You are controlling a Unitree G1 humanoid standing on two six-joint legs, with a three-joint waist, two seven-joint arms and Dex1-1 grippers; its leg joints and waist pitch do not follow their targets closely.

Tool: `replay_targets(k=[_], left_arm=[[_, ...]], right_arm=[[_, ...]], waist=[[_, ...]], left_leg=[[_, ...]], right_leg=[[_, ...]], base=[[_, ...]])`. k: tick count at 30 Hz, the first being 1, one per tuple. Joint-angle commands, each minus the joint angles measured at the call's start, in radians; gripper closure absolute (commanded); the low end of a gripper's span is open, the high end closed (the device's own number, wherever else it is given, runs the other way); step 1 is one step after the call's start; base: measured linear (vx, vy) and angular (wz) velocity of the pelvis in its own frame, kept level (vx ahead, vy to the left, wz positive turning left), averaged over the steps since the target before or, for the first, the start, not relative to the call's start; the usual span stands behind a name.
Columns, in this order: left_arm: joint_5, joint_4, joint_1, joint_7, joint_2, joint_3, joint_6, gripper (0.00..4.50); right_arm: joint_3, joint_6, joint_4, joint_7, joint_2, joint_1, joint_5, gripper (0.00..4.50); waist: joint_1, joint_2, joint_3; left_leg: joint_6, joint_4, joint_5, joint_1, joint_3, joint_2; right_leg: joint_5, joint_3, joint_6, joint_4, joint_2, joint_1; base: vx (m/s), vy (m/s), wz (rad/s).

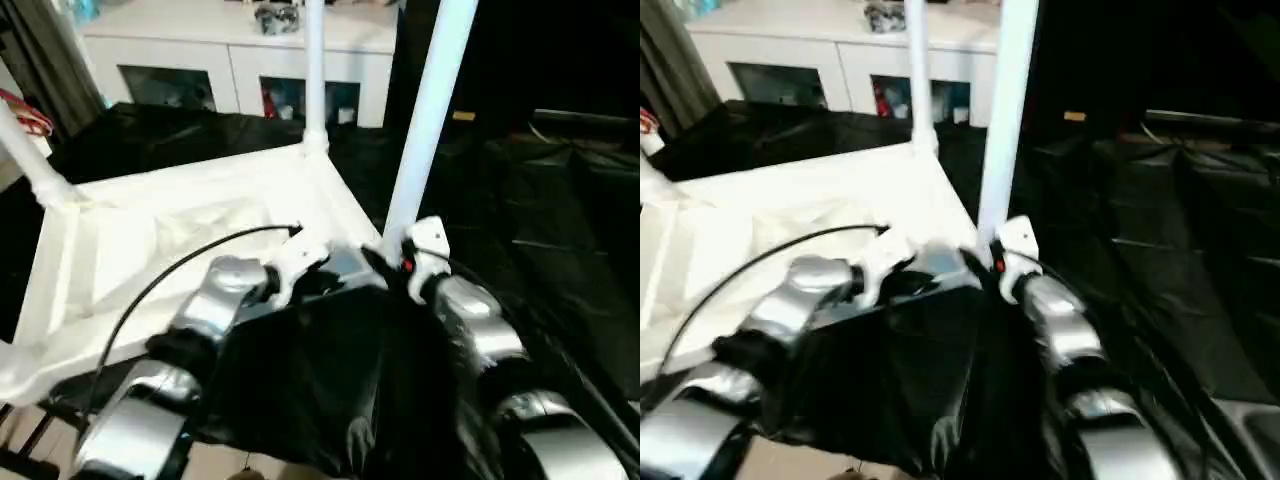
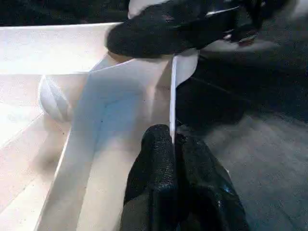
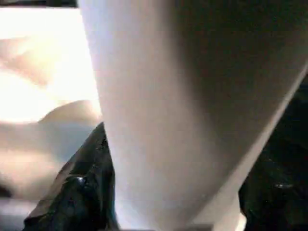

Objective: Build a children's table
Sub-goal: Rotate leg to tighten

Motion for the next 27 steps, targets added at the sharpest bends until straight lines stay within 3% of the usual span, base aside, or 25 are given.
replay_targets(k=[1, 3, 7, 9, 10, 11, 13, 14, 18, 19, 22, 25, 27], left_arm=[[-0.032, -0.028, -0.039, 0.047, -0.066, 0.007, -0.019, 4.50], [-0.036, -0.023, -0.039, 0.034, -0.074, 0.007, -0.035, 4.50], [-0.058, -0.054, -0.011, -0.048, -0.048, 0.002, -0.055, 4.50], [-0.059, -0.055, -0.007, -0.057, -0.043, 0.000, -0.058, 4.50], [-0.061, -0.063, 0.001, -0.076, -0.030, -0.003, -0.063, 4.50], [-0.066, -0.073, 0.011, -0.098, -0.015, -0.002, -0.064, 4.50], [-0.075, -0.089, 0.025, -0.136, 0.010, -0.001, -0.064, 4.50], [-0.080, -0.097, 0.033, -0.158, 0.024, 0.000, -0.065, 4.50], [-0.091, -0.112, 0.048, -0.207, 0.055, 0.001, -0.065, 4.50], [-0.094, -0.120, 0.055, -0.238, 0.073, 0.002, -0.066, 4.50], [-0.107, -0.139, 0.069, -0.297, 0.108, 0.008, -0.061, 4.50], [-0.121, -0.172, 0.089, -0.350, 0.142, 0.004, -0.048, 4.50], [-0.134, -0.196, 0.101, -0.384, 0.162, 0.000, -0.033, 4.50]], right_arm=[[0.049, 0.030, 0.056, 0.001, 0.082, 0.012, -0.018, 1.78], [0.040, 0.000, 0.075, 0.005, 0.096, -0.002, -0.019, 1.22], [0.029, -0.029, 0.066, 0.059, 0.084, -0.002, 0.001, 0.97], [0.034, -0.043, 0.072, 0.056, 0.080, -0.005, -0.008, 0.61], [0.037, -0.056, 0.071, 0.063, 0.068, -0.004, -0.015, 0.61], [0.041, -0.069, 0.061, 0.086, 0.051, 0.000, -0.018, 0.61], [0.053, -0.084, 0.033, 0.155, 0.014, 0.014, -0.018, 0.61], [0.062, -0.093, 0.021, 0.197, -0.004, 0.022, -0.020, 0.61], [0.085, -0.117, -0.017, 0.306, -0.043, 0.049, -0.023, 0.61], [0.102, -0.124, -0.045, 0.373, -0.069, 0.066, -0.026, 0.61], [0.129, -0.120, -0.098, 0.505, -0.116, 0.096, -0.013, 0.61], [0.141, -0.104, -0.144, 0.613, -0.150, 0.118, 0.021, 0.61], [0.148, -0.084, -0.175, 0.681, -0.169, 0.130, 0.047, 0.61]], waist=[[-0.001, -0.004, -0.057], [-0.001, -0.009, -0.059], [-0.002, -0.004, -0.056], [-0.002, -0.004, -0.056], [-0.002, 0.003, -0.057], [-0.004, -0.001, -0.058], [-0.003, 0.004, -0.060], [-0.003, 0.002, -0.061], [0.002, 0.004, -0.060], [0.000, -0.002, -0.060], [0.004, -0.003, -0.057], [0.004, -0.013, -0.057], [0.006, -0.009, -0.058]], left_leg=[[0.021, -0.064, -0.198, -0.003, -0.001, 0.014], [0.034, -0.063, -0.188, -0.006, 0.000, 0.014], [0.046, -0.065, -0.211, -0.004, 0.000, 0.015], [0.045, -0.065, -0.212, -0.005, 0.000, 0.015], [0.044, -0.064, -0.209, -0.005, -0.001, 0.015], [0.048, -0.063, -0.199, -0.008, 0.000, 0.015], [0.056, -0.059, -0.186, -0.007, 0.000, 0.015], [0.069, -0.056, -0.169, -0.010, 0.002, 0.015], [0.093, -0.054, -0.151, -0.011, 0.003, 0.018], [0.095, -0.054, -0.150, -0.011, 0.004, 0.018], [0.102, -0.054, -0.162, -0.011, 0.005, 0.021], [0.110, -0.054, -0.162, -0.011, 0.005, 0.022], [0.114, -0.054, -0.160, -0.010, 0.005, 0.023]], right_leg=[[-0.193, 0.038, -0.198, -0.079, -0.051, 0.049], [-0.159, 0.038, -0.203, -0.075, -0.050, 0.051], [-0.179, 0.038, -0.207, -0.078, -0.051, 0.050], [-0.174, 0.038, -0.210, -0.077, -0.051, 0.051], [-0.166, 0.038, -0.213, -0.076, -0.051, 0.050], [-0.144, 0.038, -0.217, -0.074, -0.051, 0.053], [-0.111, 0.037, -0.228, -0.070, -0.050, 0.054], [-0.074, 0.037, -0.238, -0.067, -0.048, 0.055], [-0.059, 0.035, -0.249, -0.063, -0.047, 0.054], [-0.060, 0.034, -0.250, -0.063, -0.047, 0.055], [-0.091, 0.035, -0.247, -0.064, -0.048, 0.054], [-0.098, 0.035, -0.245, -0.064, -0.049, 0.056], [-0.107, 0.036, -0.247, -0.063, -0.049, 0.053]], base=[[0.000, 0.000, 0.00], [0.000, 0.000, 0.00], [0.000, 0.000, 0.00], [0.000, 0.000, 0.00], [0.000, 0.000, 0.00], [0.000, 0.000, 0.00], [0.000, 0.000, 0.00], [0.000, 0.000, 0.00], [0.000, 0.000, 0.00], [0.000, 0.000, 0.00], [0.000, 0.000, 0.00], [0.000, 0.000, 0.00], [0.000, 0.000, 0.00]])
